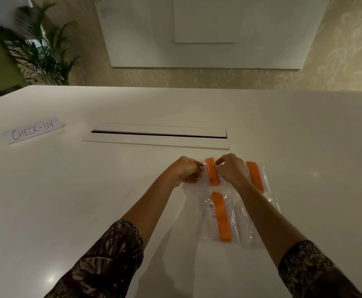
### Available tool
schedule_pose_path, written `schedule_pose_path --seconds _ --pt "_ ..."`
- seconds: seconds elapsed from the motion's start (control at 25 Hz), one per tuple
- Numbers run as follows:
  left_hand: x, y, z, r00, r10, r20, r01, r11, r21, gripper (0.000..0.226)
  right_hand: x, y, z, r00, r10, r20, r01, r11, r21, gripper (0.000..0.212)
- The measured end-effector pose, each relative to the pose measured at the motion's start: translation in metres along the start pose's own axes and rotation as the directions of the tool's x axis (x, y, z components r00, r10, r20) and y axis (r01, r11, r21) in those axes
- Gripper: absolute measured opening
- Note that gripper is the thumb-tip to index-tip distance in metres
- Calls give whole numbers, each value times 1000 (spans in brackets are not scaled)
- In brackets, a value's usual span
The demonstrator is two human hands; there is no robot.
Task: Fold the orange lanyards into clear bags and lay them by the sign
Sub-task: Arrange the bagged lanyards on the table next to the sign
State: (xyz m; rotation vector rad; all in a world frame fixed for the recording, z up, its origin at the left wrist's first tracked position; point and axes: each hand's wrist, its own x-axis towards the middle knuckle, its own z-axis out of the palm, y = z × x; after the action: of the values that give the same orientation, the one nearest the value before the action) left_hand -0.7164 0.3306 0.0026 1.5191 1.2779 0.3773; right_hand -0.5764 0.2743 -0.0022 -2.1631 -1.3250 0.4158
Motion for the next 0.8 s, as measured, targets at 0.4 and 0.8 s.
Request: schedule_pose_path --seconds 0.4,0.8 --pt "-18 -16 -33 971 -45 -234 -21 963 -270 30 6 -34 20 997 -61 43 54 986 156 23" --pt "-51 -61 -127 932 -212 -295 45 873 -485 35 -9 -121 76 985 -34 168 -22 948 319 34"
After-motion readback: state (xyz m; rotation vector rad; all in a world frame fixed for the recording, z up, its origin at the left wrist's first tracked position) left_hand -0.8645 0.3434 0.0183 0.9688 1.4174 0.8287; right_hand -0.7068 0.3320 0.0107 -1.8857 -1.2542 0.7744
